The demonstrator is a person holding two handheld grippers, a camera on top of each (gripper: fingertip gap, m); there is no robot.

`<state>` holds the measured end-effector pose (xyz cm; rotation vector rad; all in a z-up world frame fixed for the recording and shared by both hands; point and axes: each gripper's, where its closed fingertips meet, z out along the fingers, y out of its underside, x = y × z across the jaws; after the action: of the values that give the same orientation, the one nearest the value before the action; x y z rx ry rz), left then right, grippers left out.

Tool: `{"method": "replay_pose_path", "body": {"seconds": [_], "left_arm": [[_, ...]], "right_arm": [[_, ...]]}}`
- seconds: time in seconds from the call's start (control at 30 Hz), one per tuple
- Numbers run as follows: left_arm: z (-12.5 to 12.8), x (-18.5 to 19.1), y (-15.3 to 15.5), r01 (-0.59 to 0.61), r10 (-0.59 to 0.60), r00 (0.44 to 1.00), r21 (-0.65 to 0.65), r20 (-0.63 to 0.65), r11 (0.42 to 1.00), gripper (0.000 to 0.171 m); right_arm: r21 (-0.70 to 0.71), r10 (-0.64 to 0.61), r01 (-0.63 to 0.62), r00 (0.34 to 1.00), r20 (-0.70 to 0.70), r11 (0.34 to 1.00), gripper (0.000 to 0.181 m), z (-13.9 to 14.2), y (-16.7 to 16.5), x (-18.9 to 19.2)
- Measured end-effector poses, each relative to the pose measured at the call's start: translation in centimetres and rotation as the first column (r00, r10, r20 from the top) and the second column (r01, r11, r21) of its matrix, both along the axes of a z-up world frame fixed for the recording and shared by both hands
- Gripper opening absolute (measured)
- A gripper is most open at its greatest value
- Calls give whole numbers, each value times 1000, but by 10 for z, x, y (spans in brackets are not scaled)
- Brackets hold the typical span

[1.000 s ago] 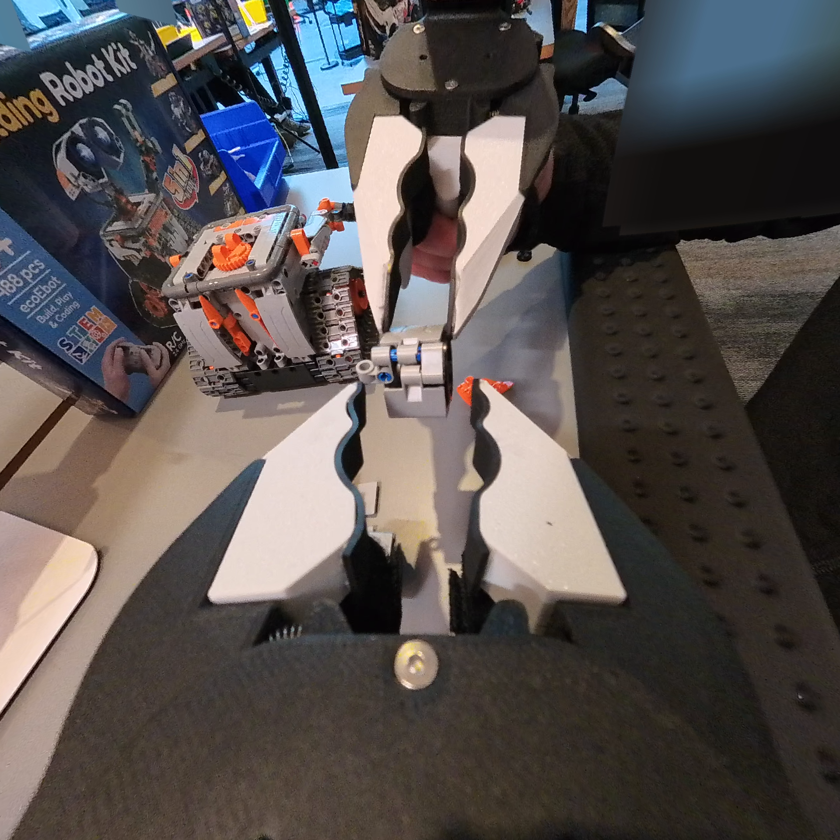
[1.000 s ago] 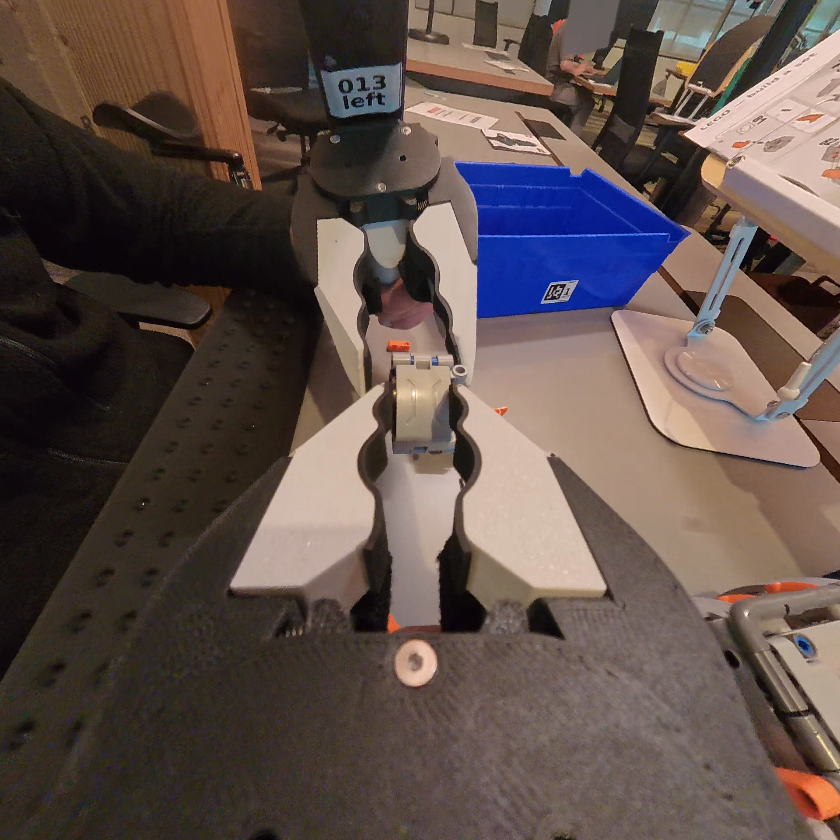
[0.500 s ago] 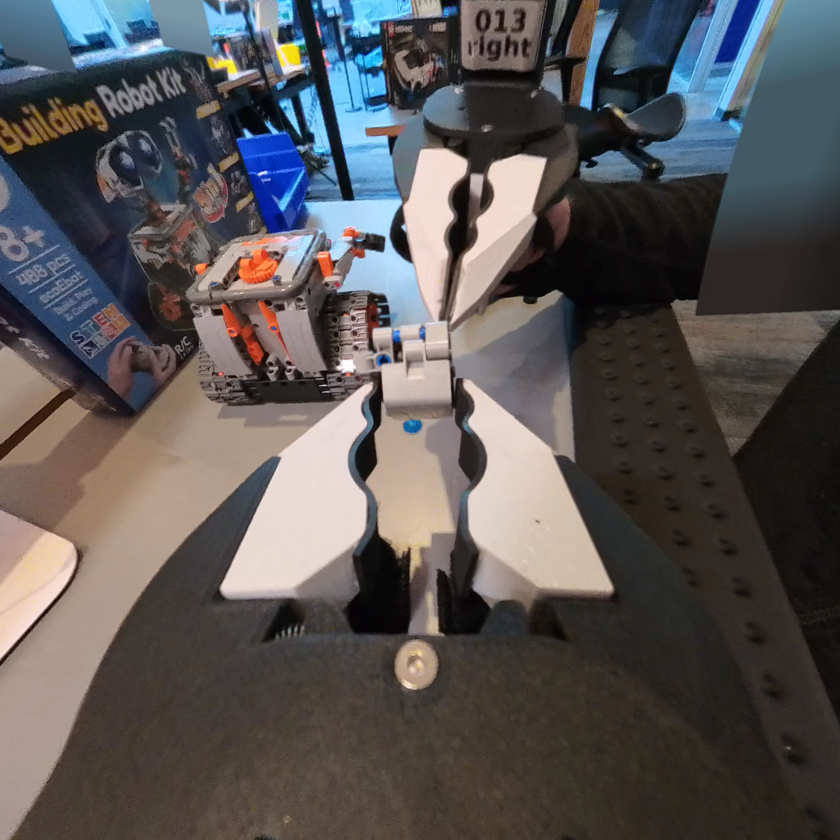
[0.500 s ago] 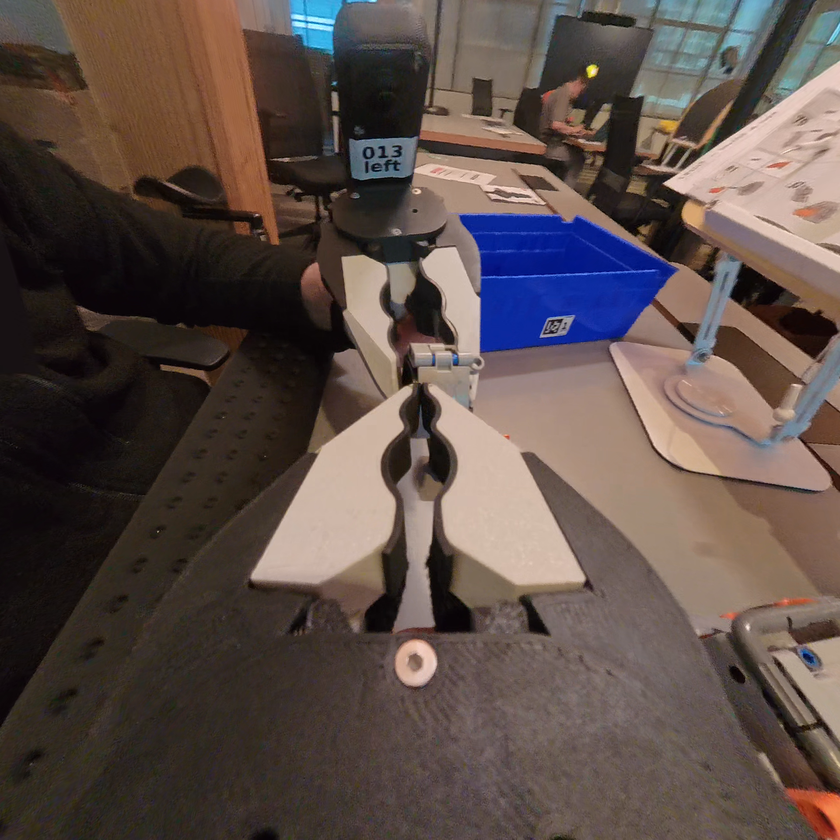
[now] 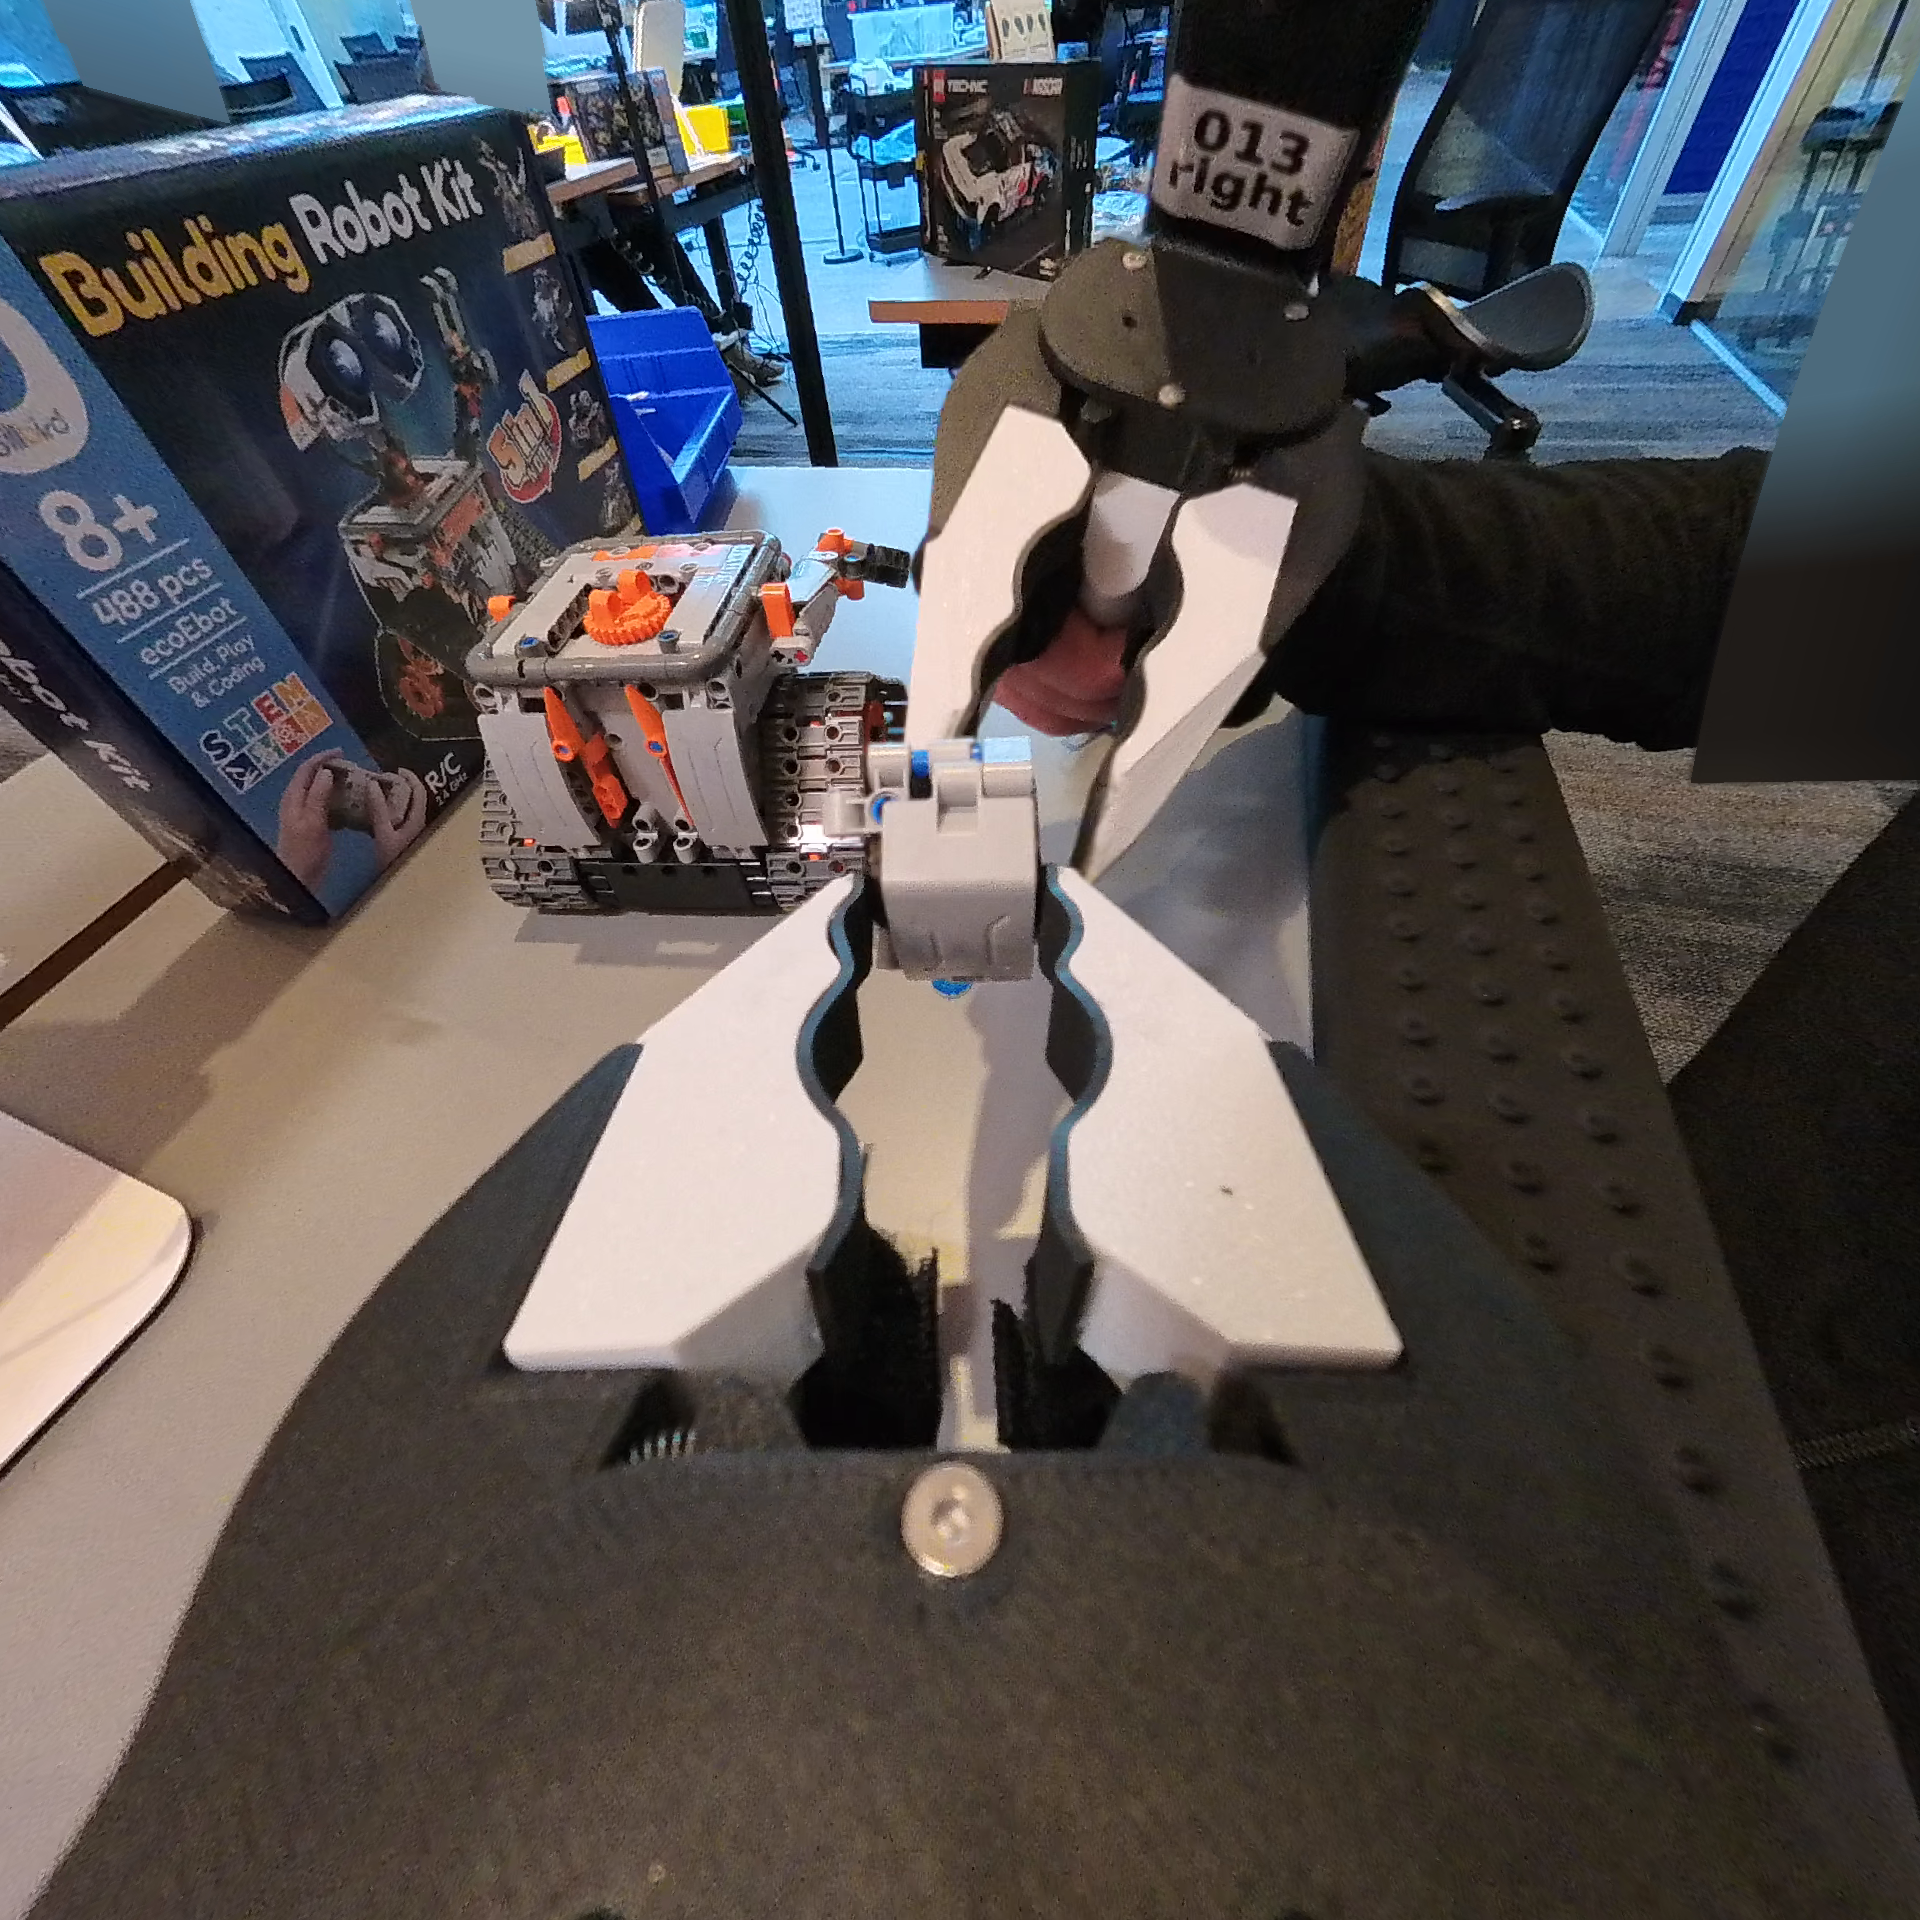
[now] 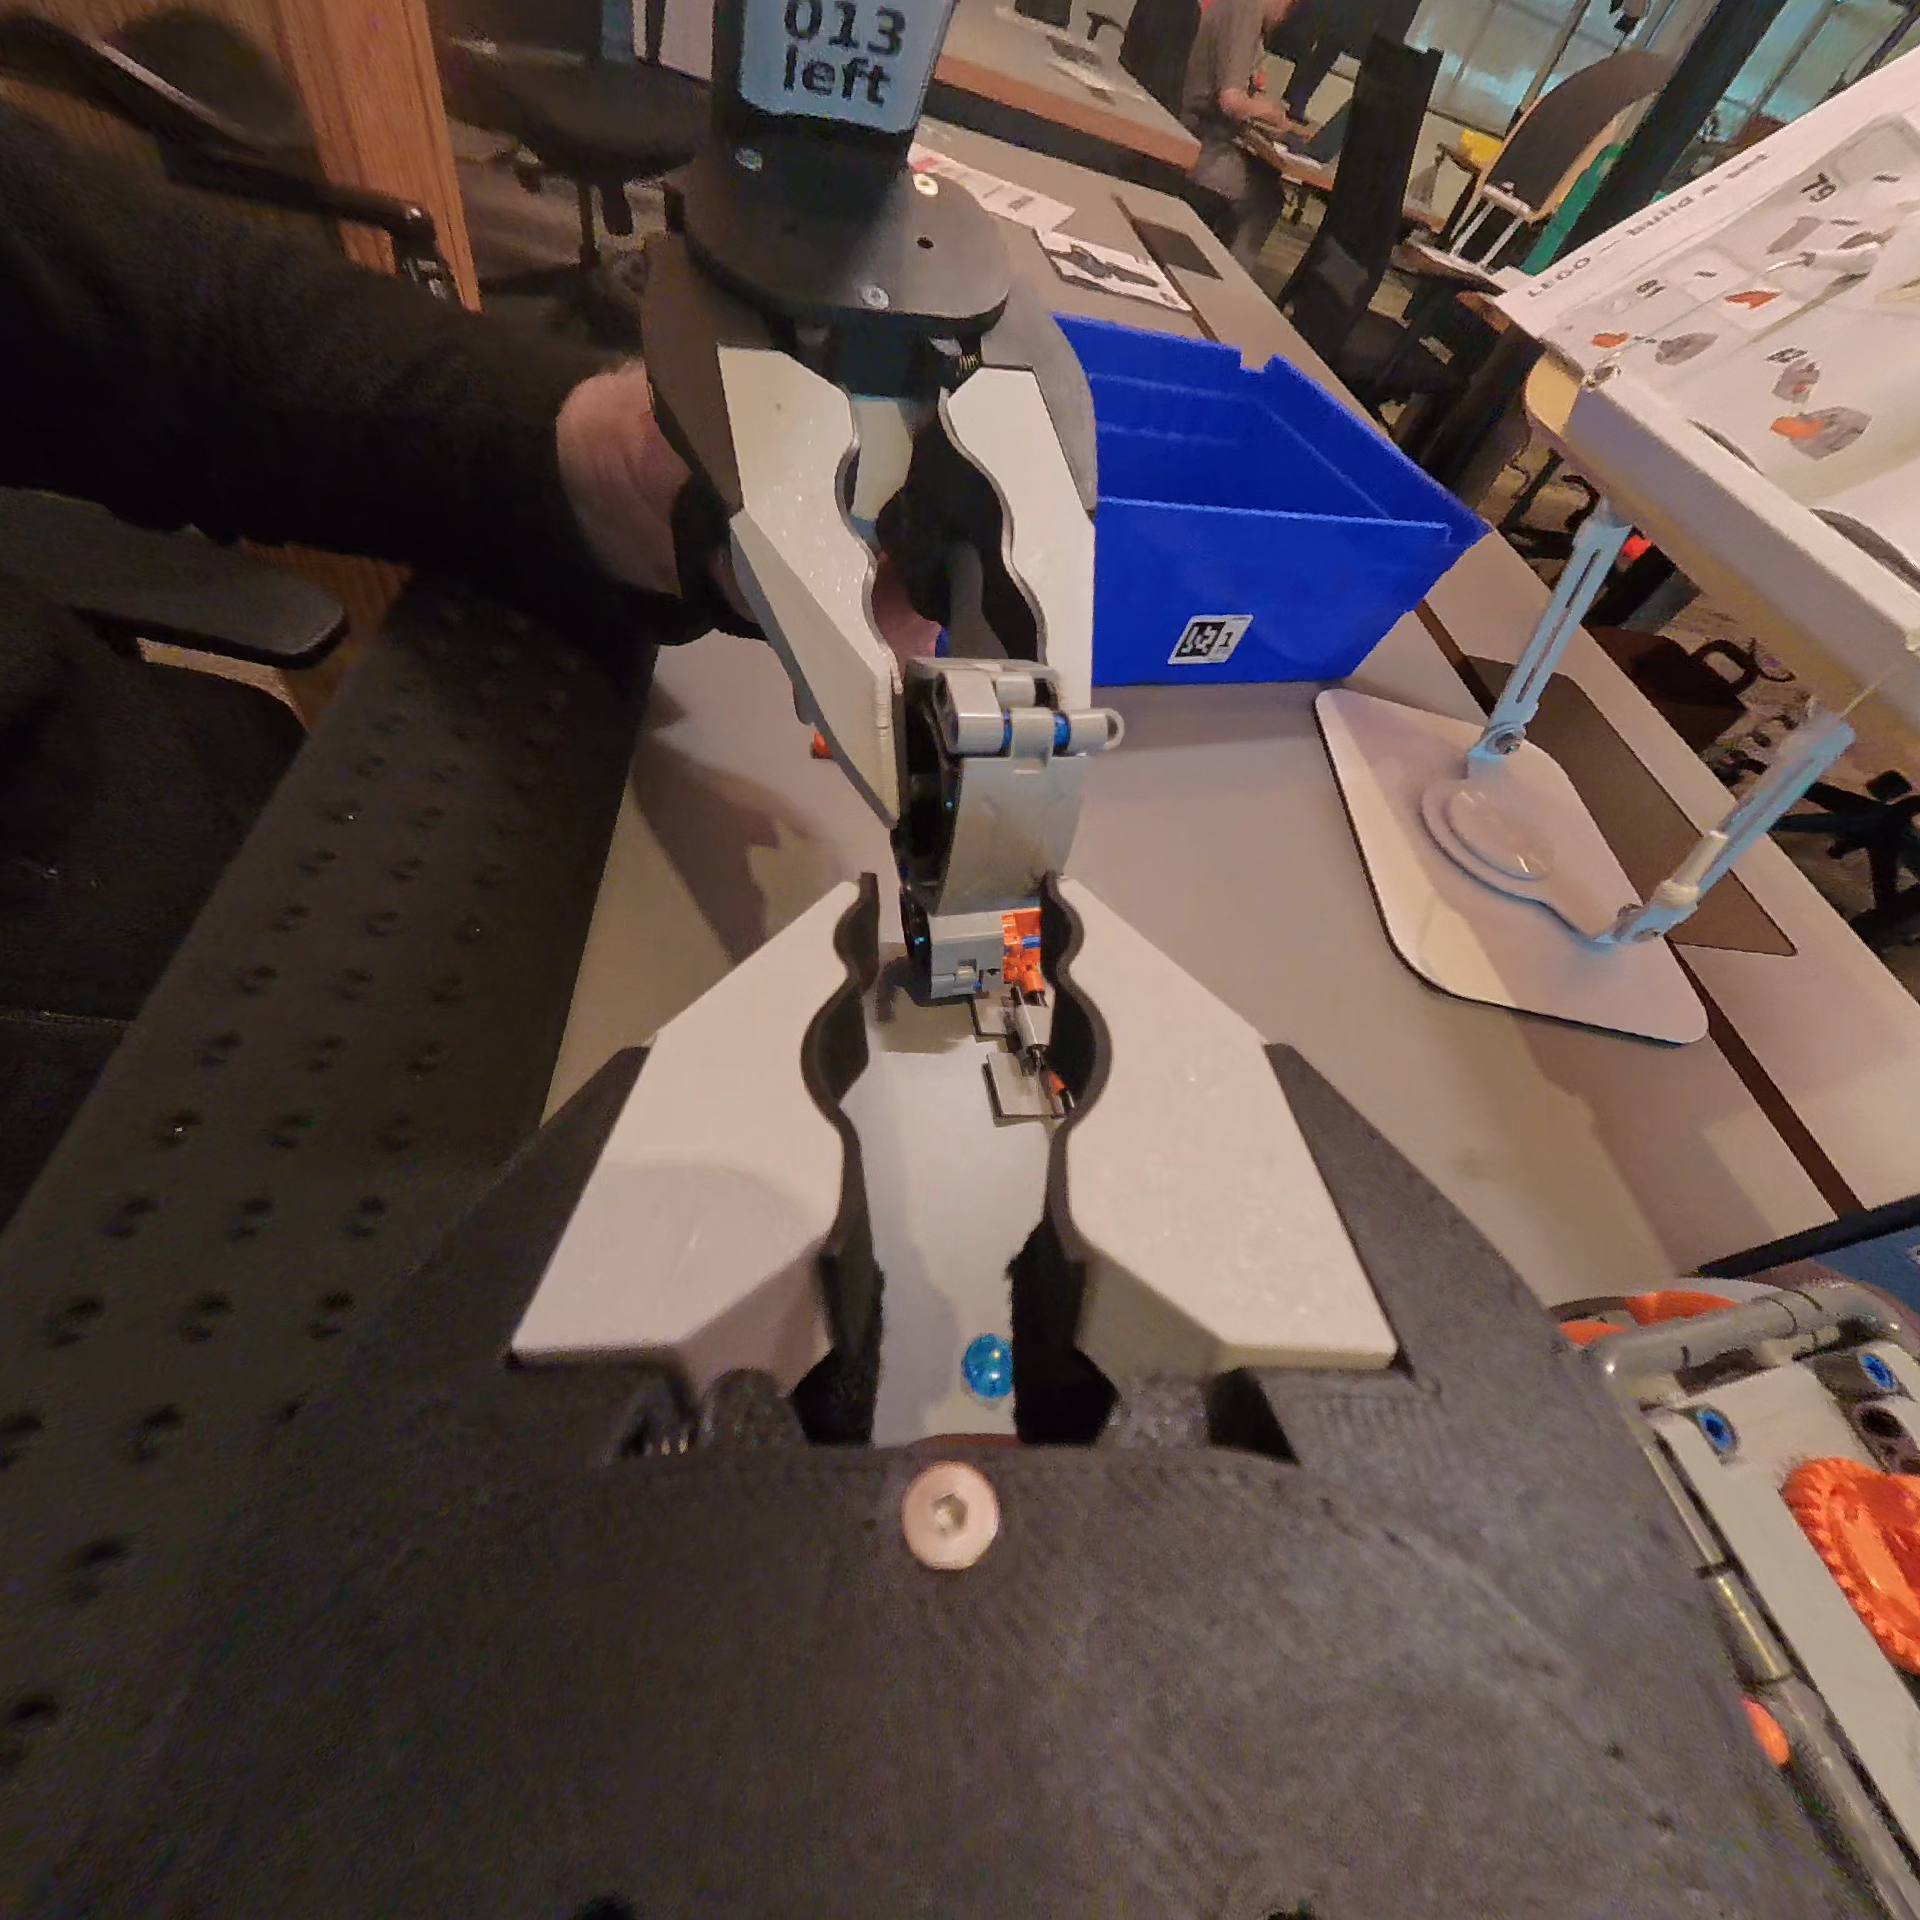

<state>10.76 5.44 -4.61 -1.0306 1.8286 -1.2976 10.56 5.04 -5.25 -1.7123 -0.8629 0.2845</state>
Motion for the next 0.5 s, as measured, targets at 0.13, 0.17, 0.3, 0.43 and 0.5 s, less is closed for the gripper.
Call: {"method": "replay_pose_path", "body": {"seconds": [0.13,0.17,0.3,0.43,0.5], "left_arm": [[-1,0,-2,7,-7,1000,4,-6,1000,29],[-1,0,-2,6,-6,1000,6,-4,1000,29],[-2,0,-1,-1,1,1000,18,-1,1000,29],[-3,1,1,-23,23,1000,59,5,998,29],[-5,2,2,-27,27,1000,79,1,997,29]], "right_arm": [[-3,0,0,1000,-27,1000,17,3,0,2],[-6,-1,1,1000,-29,1000,17,3,0,2],[6,-20,20,1000,-2,1000,16,2,1,3],[19,-36,36,999,7,999,12,5,2,4],[12,-40,40,999,9,999,12,3,2,5]]}}
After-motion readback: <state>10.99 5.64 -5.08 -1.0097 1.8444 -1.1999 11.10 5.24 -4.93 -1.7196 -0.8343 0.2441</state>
